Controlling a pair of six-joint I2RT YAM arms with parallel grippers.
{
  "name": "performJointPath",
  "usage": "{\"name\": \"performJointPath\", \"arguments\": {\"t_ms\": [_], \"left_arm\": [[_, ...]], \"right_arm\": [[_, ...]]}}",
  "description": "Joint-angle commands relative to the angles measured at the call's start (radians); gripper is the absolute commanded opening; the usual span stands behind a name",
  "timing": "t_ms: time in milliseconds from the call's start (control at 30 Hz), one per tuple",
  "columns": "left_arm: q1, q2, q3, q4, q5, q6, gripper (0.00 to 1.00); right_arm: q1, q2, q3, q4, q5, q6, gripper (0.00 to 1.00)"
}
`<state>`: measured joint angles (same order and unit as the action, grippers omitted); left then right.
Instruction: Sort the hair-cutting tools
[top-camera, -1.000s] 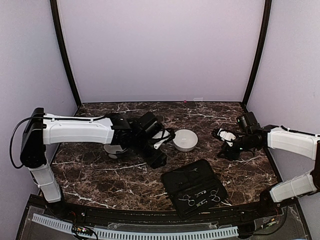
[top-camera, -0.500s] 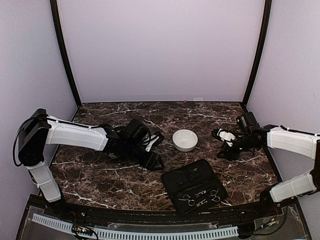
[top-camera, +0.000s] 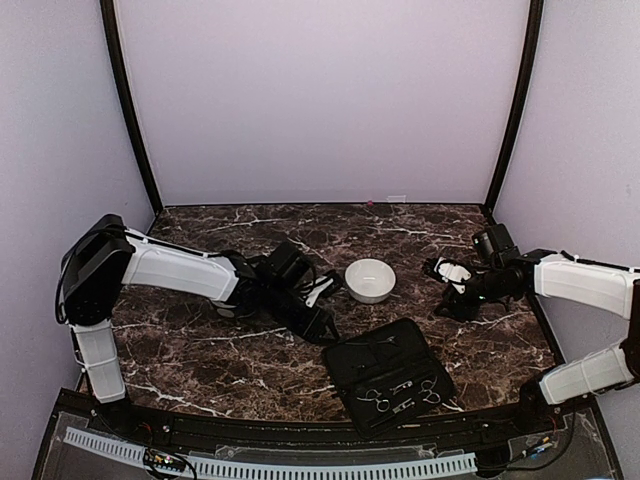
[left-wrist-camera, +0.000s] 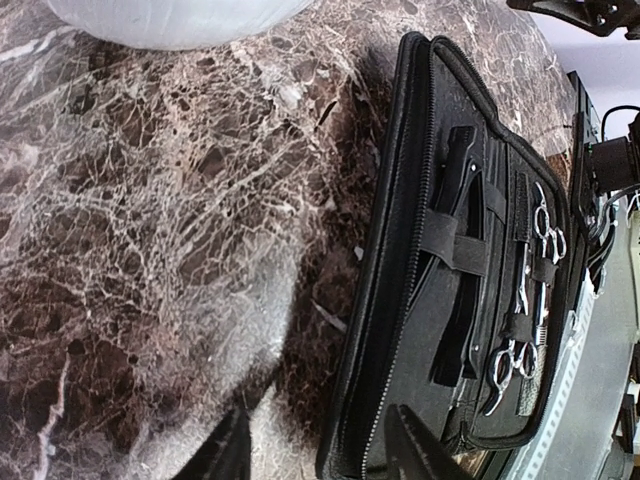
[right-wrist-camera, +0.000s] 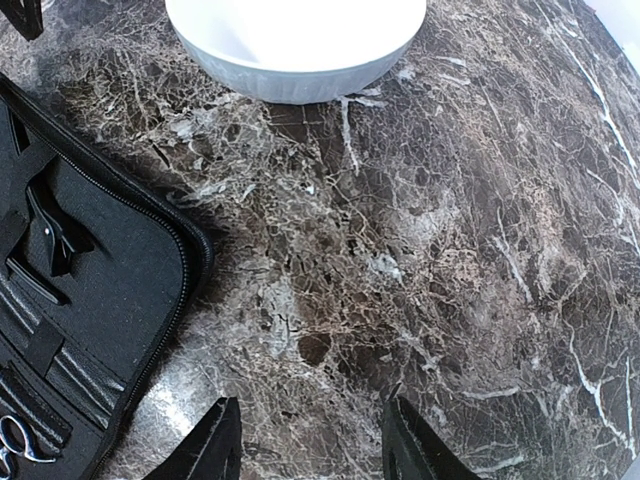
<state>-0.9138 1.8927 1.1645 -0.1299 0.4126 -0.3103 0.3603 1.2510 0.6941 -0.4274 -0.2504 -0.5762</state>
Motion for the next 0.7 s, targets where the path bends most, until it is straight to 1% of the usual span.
{"name": "performJointPath", "arguments": {"t_ms": [0,100,267,400,500,600,667], "left_arm": [[-0.003,0.011,0.037,-0.029,0.03,0.057,0.44],[-0.005,0.022,0.044,-0.034,0.062,0.068,0.41],[-0.013,0.071,0.085,-0.087,0.126,0.1,0.42],[-0.027,0.099,0.116,-0.132,0.127,0.129,0.41],[-0.03,0.106,0.13,-0.146,0.103,0.141,0.35],[-0.03,0.104,0.151,-0.169,0.09,0.151,0.24],[-0.03,0.1,0.17,-0.195,0.066,0.166,0.19]], "right_arm": [[0.006,-0.001,0.021,-0.002,-0.003,-0.009,0.48],[0.006,0.003,0.021,-0.001,-0.006,-0.01,0.48],[0.006,0.013,0.024,-0.004,-0.005,-0.01,0.48],[0.006,0.012,0.024,-0.002,-0.003,-0.011,0.48],[0.007,0.011,0.023,-0.004,-0.002,-0.01,0.48],[0.006,0.008,0.021,-0.002,-0.003,-0.01,0.48],[0.006,0.009,0.023,-0.002,-0.003,-0.01,0.48]]}}
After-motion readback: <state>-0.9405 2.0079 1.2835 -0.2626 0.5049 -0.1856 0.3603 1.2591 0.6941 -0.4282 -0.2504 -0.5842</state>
